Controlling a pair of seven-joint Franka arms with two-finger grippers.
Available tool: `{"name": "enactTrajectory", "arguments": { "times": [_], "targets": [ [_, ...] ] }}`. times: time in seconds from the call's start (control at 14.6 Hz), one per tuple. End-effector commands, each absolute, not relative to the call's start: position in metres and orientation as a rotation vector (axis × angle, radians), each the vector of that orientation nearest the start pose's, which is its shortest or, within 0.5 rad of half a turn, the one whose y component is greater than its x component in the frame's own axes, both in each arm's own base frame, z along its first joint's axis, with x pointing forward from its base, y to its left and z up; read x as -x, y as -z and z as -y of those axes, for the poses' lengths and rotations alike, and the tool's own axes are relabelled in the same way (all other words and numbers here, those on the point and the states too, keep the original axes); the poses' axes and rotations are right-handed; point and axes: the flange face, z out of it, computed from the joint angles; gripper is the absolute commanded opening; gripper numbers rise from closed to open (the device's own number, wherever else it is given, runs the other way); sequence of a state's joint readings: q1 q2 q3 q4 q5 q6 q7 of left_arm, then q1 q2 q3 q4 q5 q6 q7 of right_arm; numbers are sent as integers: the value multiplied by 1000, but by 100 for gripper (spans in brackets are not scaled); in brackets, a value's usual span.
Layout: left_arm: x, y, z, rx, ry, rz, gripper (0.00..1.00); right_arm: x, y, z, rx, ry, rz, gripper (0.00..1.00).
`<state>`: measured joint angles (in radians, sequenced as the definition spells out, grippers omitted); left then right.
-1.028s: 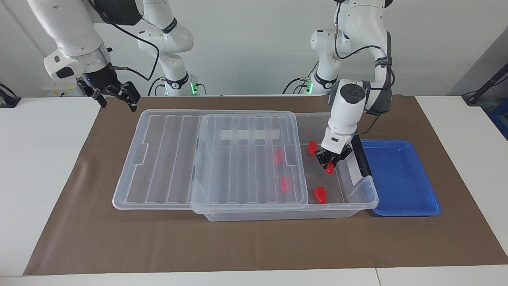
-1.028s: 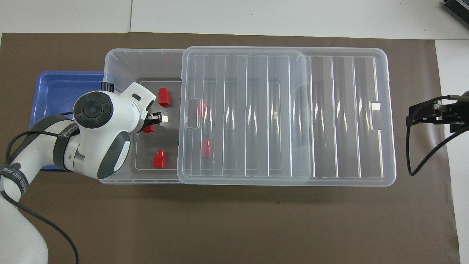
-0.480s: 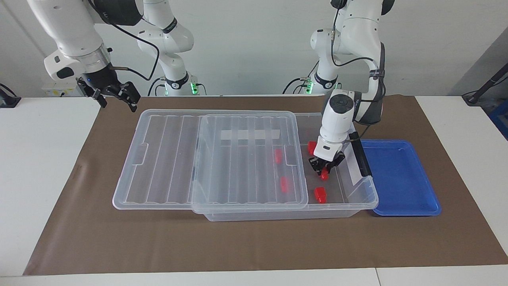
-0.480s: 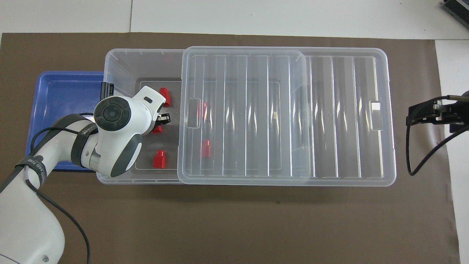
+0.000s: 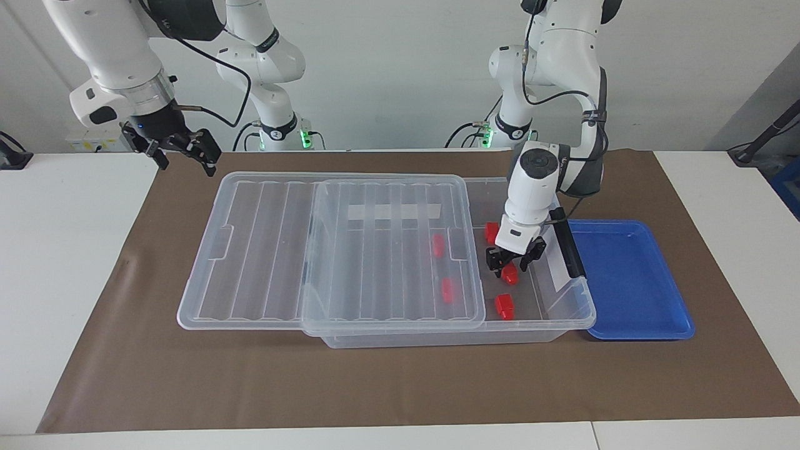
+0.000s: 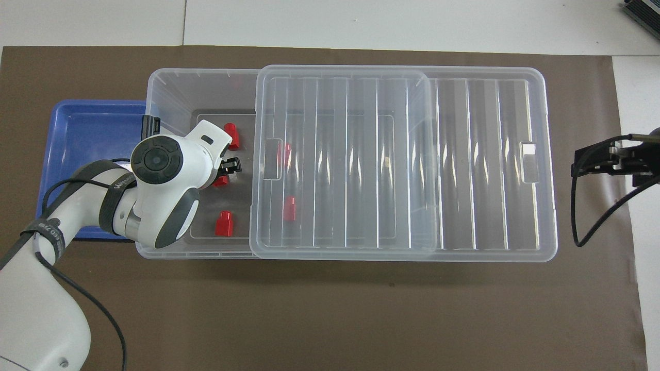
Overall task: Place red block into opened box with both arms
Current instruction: 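Lower the red block into the box and open the left gripper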
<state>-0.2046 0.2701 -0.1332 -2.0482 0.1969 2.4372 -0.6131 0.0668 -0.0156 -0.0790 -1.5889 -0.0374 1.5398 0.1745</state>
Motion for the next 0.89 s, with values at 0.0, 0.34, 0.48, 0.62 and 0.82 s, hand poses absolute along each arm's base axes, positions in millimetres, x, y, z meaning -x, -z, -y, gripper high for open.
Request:
{"name": "enactTrajectory", "arguments": {
  "times": [0.0,0.34,0.48,0.62,0.82],
  "targets": [
    [-568,-329,198,3058,235,255,100,-545,-620,17,3136,-33,-299,100],
    [-565,-360,201,3025,201,288,100,-545,-621,17,3136,-31,-299,100],
    [-563,-365,200,3018,191,290,100,-545,-621,17,3136,-31,-299,100],
    [-562,-374,199,3013,192,291,100,-545,-621,17,3136,-31,-297,100],
    [-565,-386,199,3003,178,289,100,-545,-621,17,3136,-31,-297,100]
  ]
}}
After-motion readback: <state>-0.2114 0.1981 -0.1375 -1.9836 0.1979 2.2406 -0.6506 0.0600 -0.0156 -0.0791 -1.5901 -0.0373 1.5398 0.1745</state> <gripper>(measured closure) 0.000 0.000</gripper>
